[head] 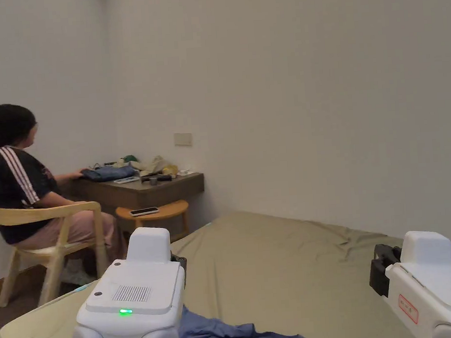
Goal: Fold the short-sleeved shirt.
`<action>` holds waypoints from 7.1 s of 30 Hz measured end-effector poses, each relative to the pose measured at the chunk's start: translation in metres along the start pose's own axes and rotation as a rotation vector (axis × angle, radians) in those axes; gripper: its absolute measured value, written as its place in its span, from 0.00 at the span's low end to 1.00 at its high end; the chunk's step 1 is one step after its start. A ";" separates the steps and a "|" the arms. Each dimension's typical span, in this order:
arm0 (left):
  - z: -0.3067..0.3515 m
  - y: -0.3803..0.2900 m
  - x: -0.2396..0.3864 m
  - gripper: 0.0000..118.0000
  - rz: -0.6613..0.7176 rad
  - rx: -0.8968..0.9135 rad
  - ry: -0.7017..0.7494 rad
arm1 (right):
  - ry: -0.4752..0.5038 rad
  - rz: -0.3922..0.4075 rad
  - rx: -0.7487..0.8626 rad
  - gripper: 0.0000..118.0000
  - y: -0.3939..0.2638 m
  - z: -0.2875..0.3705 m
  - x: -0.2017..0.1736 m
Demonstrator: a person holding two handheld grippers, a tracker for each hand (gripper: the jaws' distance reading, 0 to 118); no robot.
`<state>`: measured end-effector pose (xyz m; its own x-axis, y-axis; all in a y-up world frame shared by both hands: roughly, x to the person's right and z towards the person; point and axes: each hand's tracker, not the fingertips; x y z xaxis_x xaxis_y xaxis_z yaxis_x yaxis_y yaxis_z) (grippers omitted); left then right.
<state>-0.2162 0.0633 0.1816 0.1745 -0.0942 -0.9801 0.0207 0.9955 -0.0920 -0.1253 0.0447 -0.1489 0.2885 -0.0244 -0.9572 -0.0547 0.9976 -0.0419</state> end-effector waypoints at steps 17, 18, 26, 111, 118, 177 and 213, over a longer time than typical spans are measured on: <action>-0.030 -0.061 -0.093 0.00 0.015 -0.187 0.260 | 0.318 0.010 -0.102 0.01 -0.044 -0.098 -0.117; -0.045 -0.068 -0.081 0.00 0.005 -0.211 0.236 | 0.301 0.002 -0.124 0.01 -0.049 -0.107 -0.110; -0.200 -0.154 0.023 0.00 0.022 -0.509 -0.082 | 0.174 0.022 -0.278 0.01 -0.110 -0.186 -0.052; 0.090 -0.209 0.518 0.90 -0.213 -1.001 -1.350 | -0.699 -0.167 -0.314 0.01 -0.119 0.247 0.280; 0.019 -0.151 0.369 0.95 0.046 -0.731 -1.155 | -0.656 -0.174 -0.287 0.01 -0.116 0.248 0.274; -0.041 -0.166 0.247 0.01 0.287 -0.618 -1.019 | -0.341 -0.254 -0.843 0.94 -0.280 -0.006 0.442; -0.106 -0.096 0.136 0.01 0.581 -0.349 -0.589 | -0.641 -0.352 -0.058 0.02 -0.075 0.215 0.304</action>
<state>-0.2990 -0.0442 0.0385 0.5424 0.5339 -0.6487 -0.5123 0.8221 0.2483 0.1722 -0.0236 -0.3749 0.7999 -0.2824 -0.5296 0.0987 0.9323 -0.3480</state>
